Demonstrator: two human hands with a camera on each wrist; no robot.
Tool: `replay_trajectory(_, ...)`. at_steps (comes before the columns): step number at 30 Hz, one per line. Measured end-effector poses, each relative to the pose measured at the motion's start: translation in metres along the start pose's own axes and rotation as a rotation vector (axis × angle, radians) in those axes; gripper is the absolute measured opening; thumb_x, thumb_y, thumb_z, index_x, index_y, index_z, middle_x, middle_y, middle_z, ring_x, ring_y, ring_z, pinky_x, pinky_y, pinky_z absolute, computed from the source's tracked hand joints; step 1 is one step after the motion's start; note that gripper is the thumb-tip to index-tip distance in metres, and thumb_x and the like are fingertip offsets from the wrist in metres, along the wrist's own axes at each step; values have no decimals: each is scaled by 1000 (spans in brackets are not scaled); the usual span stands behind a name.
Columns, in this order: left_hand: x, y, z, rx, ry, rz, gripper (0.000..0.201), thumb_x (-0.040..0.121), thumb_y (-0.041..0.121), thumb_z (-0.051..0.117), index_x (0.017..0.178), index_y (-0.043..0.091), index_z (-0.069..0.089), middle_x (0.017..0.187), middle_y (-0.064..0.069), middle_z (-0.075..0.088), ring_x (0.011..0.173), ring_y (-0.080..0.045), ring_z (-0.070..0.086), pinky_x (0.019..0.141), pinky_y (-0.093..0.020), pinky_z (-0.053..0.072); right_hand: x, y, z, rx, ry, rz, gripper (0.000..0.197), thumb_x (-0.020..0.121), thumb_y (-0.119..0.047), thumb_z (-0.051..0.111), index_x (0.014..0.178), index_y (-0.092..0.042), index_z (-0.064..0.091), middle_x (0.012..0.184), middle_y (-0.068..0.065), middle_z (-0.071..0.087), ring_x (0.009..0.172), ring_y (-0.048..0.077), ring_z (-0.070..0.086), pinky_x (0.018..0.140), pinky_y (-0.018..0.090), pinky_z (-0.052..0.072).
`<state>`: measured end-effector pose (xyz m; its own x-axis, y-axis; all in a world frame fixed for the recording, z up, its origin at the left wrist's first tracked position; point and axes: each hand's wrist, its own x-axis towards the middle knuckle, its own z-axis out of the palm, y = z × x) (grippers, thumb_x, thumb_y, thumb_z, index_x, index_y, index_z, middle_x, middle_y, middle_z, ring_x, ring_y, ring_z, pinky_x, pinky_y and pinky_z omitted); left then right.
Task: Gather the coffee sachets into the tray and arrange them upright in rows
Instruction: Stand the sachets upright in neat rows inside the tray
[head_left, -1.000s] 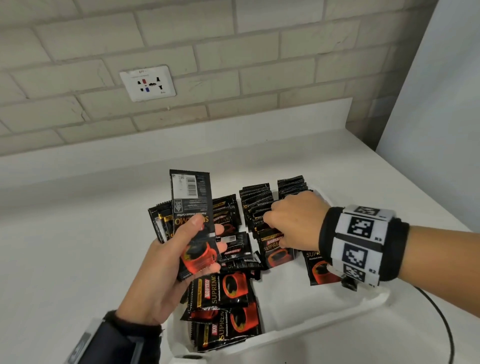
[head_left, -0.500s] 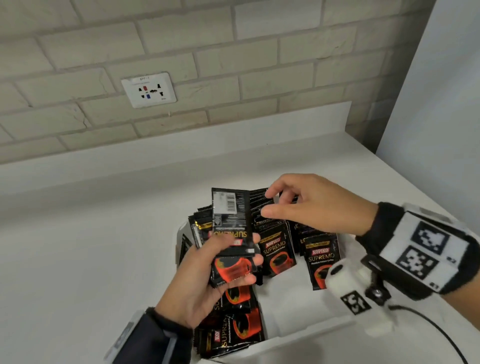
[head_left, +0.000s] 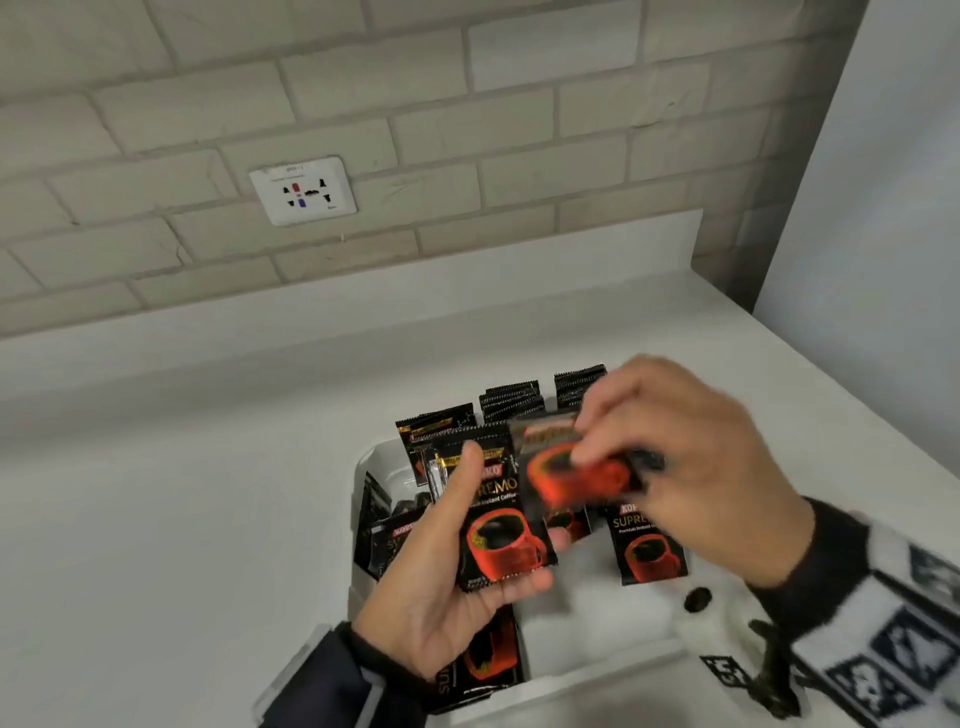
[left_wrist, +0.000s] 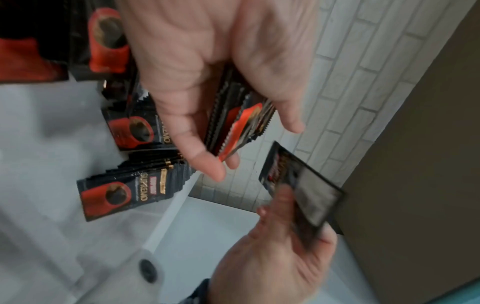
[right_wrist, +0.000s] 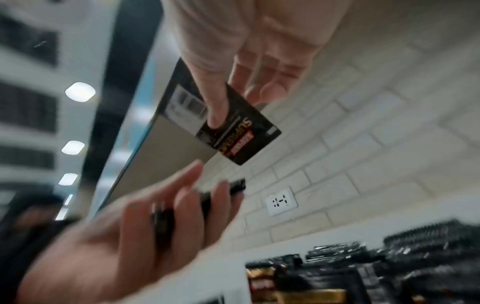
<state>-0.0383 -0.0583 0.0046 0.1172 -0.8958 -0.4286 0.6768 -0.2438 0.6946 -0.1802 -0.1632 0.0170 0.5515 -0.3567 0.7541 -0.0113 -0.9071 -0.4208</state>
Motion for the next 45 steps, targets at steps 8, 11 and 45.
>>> replay_trajectory(8,-2,-1,3,171,8,164,21,58,1,64,73,11,74,75,-13,71,58,-21,68,45,-27,53,-25,6,1,-196,-312,-147,28,85,-5,41,95,-25,58,100,-6,48,85,14,48,63,29,47)
replay_trajectory(11,-2,-1,1,263,50,242,20,60,2,63,76,11,72,73,-10,71,58,-18,67,44,-25,52,-26,7,-4,-17,-287,32,36,83,-7,38,101,-26,62,103,-11,52,93,3,52,78,13,42)
replay_trajectory(45,0,7,-15,426,-37,231,20,67,19,63,84,18,73,89,-11,74,74,-23,71,61,-36,57,24,2,3,282,-596,694,25,70,-19,78,80,-31,58,78,-9,65,60,-6,58,58,11,45)
